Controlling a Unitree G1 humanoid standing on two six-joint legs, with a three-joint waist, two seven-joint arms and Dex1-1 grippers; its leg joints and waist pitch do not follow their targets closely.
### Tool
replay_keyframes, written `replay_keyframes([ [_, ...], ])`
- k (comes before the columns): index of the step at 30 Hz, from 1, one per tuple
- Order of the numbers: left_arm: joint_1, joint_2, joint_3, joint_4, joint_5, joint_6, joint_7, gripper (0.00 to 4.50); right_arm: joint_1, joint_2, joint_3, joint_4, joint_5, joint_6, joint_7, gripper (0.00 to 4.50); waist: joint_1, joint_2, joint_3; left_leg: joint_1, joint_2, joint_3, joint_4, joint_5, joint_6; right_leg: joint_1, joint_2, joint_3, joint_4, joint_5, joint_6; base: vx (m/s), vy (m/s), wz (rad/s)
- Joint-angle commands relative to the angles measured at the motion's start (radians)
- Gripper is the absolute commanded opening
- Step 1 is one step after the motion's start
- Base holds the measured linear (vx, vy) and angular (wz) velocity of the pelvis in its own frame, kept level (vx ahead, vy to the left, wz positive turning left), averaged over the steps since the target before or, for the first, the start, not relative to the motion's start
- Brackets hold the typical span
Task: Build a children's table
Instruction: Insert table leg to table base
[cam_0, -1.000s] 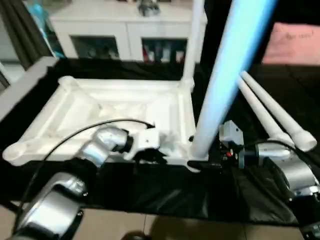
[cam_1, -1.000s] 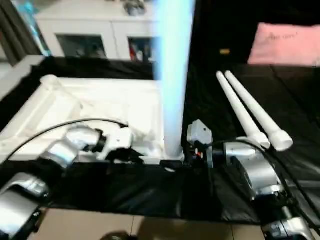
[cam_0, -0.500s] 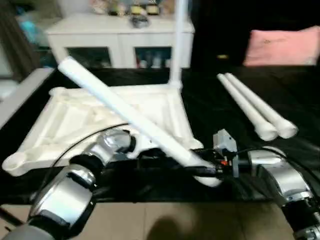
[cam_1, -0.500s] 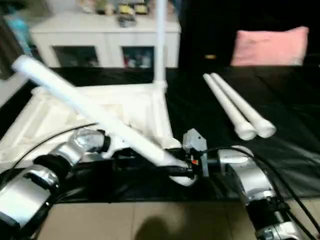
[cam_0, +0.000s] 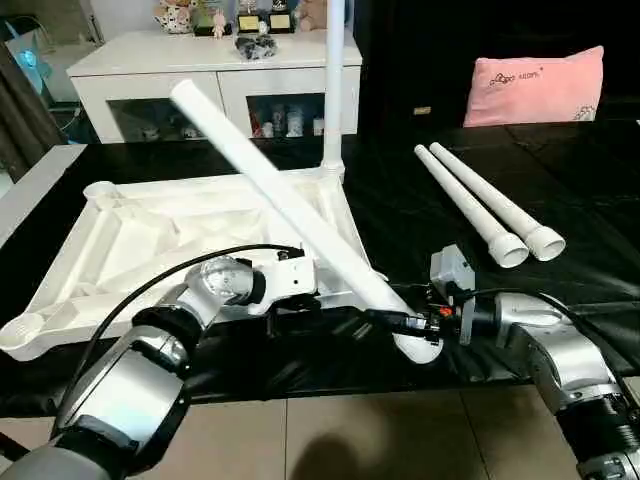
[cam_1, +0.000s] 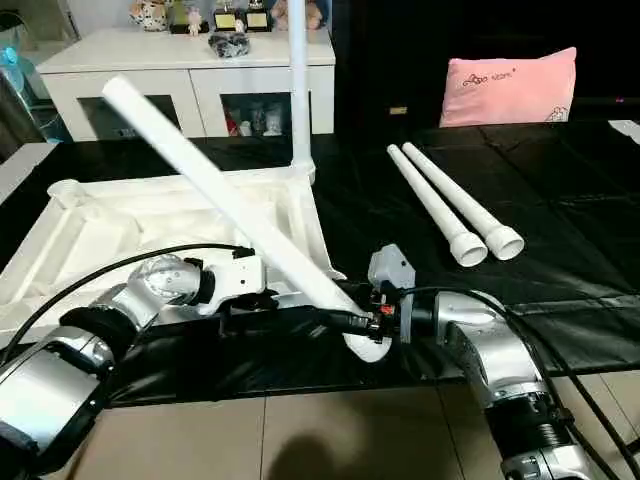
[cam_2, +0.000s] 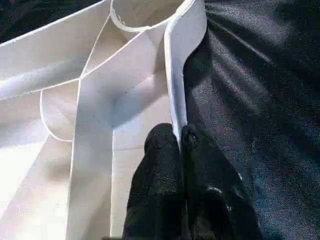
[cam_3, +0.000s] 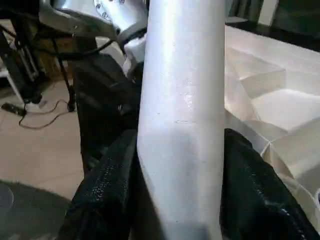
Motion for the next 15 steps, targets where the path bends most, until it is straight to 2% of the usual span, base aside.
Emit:
replay_keyframes([
  [1, 0.051, 0.001, -0.051, 0.091, 0.1, 0.076, 0.066, 0.0, -0.012, 0.01, -0.033, -0.041, 0.034, 0.009, -0.019, 1.89, 0.003, -0.009, -0.014, 0.014, 0.097, -0.041, -0.102, -0.378, 0.019, -0.012, -0.1, 0.059, -0.108, -0.428, -0.155, 0.0, 0.0, 0.0],
  [2, 0.044, -0.012, -0.033, 0.095, 0.09, 0.09, 0.091, 0.0, -0.02, 0.029, -0.075, -0.055, 0.077, 0.026, -0.051, 1.89, 0.004, -0.01, -0.013, 0.011, 0.098, -0.04, -0.107, -0.364, 0.023, -0.008, -0.096, 0.059, -0.104, -0.398, -0.156, 0.0, 0.0, 0.0],
  [3, 0.045, -0.01, -0.028, 0.095, 0.087, 0.09, 0.095, 0.0, -0.023, 0.032, -0.083, -0.058, 0.086, 0.029, -0.057, 1.89, 0.004, -0.009, -0.013, 0.01, 0.099, -0.04, -0.107, -0.365, 0.023, -0.008, -0.097, 0.059, -0.103, -0.392, -0.156, 0.0, 0.0, 0.0],
  [4, 0.051, 0.004, -0.005, 0.098, 0.071, 0.093, 0.104, 0.0, -0.035, 0.047, -0.123, -0.068, 0.124, 0.046, -0.087, 1.89, 0.005, -0.01, -0.016, 0.012, 0.099, -0.038, -0.106, -0.359, 0.023, -0.01, -0.098, 0.06, -0.103, -0.381, -0.157, 0.0, 0.0, 0.0],
  [6, 0.058, 0.021, 0.061, 0.102, 0.012, 0.107, 0.084, 0.47, -0.064, 0.068, -0.197, -0.079, 0.183, 0.075, -0.16, 1.89, 0.004, -0.012, -0.019, 0.005, 0.099, -0.035, -0.108, -0.313, 0.027, -0.009, -0.095, 0.06, -0.096, -0.324, -0.165, 0.0, 0.0, 0.0],
  [7, 0.059, 0.021, 0.072, 0.103, 0.002, 0.11, 0.08, 0.59, -0.067, 0.071, -0.207, -0.08, 0.19, 0.078, -0.171, 1.89, 0.002, -0.013, -0.022, -0.003, 0.098, -0.033, -0.11, -0.282, 0.03, -0.003, -0.094, 0.057, -0.092, -0.288, -0.164, 0.0, 0.0, 0.0],
  [8, 0.059, 0.022, 0.079, 0.103, -0.004, 0.112, 0.078, 0.59, -0.069, 0.073, -0.213, -0.081, 0.194, 0.08, -0.179, 1.89, 0.001, -0.01, -0.021, -0.005, 0.097, -0.032, -0.112, -0.287, 0.028, -0.003, -0.092, 0.055, -0.09, -0.288, -0.161, 0.0, 0.0, 0.0],
  [9, 0.06, 0.02, 0.099, 0.105, -0.021, 0.122, 0.06, 0.86, -0.067, 0.076, -0.228, -0.094, 0.192, 0.094, -0.212, 1.89, -0.006, -0.01, -0.011, 0.0, 0.087, -0.03, -0.111, -0.374, 0.019, -0.015, -0.093, 0.054, -0.104, -0.424, -0.127, 0.0, 0.0, 0.0],
  [10, 0.061, 0.019, 0.108, 0.106, -0.028, 0.128, 0.054, 0.86, -0.062, 0.078, -0.231, -0.102, 0.179, 0.102, -0.237, 1.89, -0.006, -0.008, -0.008, 0.003, 0.088, -0.034, -0.113, -0.397, 0.011, -0.018, -0.098, 0.056, -0.111, -0.493, -0.111, 0.0, 0.0, 0.0],
  [11, 0.061, 0.019, 0.108, 0.106, -0.028, 0.128, 0.054, 1.03, -0.062, 0.078, -0.231, -0.102, 0.179, 0.102, -0.237, 1.89, -0.009, -0.009, -0.01, 0.007, 0.088, -0.034, -0.112, -0.409, 0.004, -0.021, -0.097, 0.057, -0.114, -0.529, -0.1, 0.0, 0.0, 0.0],
  [12, 0.062, 0.017, 0.125, 0.108, -0.04, 0.136, 0.062, 1.1, -0.052, 0.079, -0.23, -0.111, 0.172, 0.106, -0.25, 1.89, -0.011, -0.01, -0.014, 0.001, 0.09, -0.039, -0.113, -0.398, 0.003, -0.02, -0.099, 0.06, -0.116, -0.519, -0.085, 0.0, 0.0, 0.0],
  [13, 0.036, 0.027, 0.154, 0.007, -0.118, 0.165, -0.097, 1.14, -0.046, 0.08, -0.23, -0.114, 0.164, 0.11, -0.263, 1.89, -0.011, -0.01, -0.014, 0.001, 0.09, -0.039, -0.113, -0.398, 0.003, -0.02, -0.099, 0.06, -0.116, -0.519, -0.085, 0.0, 0.0, 0.0],
  [14, 0.036, 0.027, 0.154, 0.007, -0.118, 0.165, -0.097, 1.14, -0.046, 0.08, -0.23, -0.114, 0.164, 0.11, -0.263, 1.89, -0.007, -0.014, -0.019, 0.003, 0.094, -0.034, -0.115, -0.357, 0.009, -0.023, -0.097, 0.064, -0.111, -0.441, -0.108, 0.0, 0.0, 0.0],
  [15, 0.031, 0.063, 0.177, -0.282, -0.24, 0.3, -0.321, 1.38, -0.037, 0.083, -0.234, -0.122, 0.165, 0.118, -0.284, 1.89, 0.002, -0.015, -0.035, -0.002, 0.103, -0.023, -0.113, -0.225, 0.03, -0.015, -0.097, 0.066, -0.085, -0.213, -0.169, 0.0, 0.0, 0.0],
])
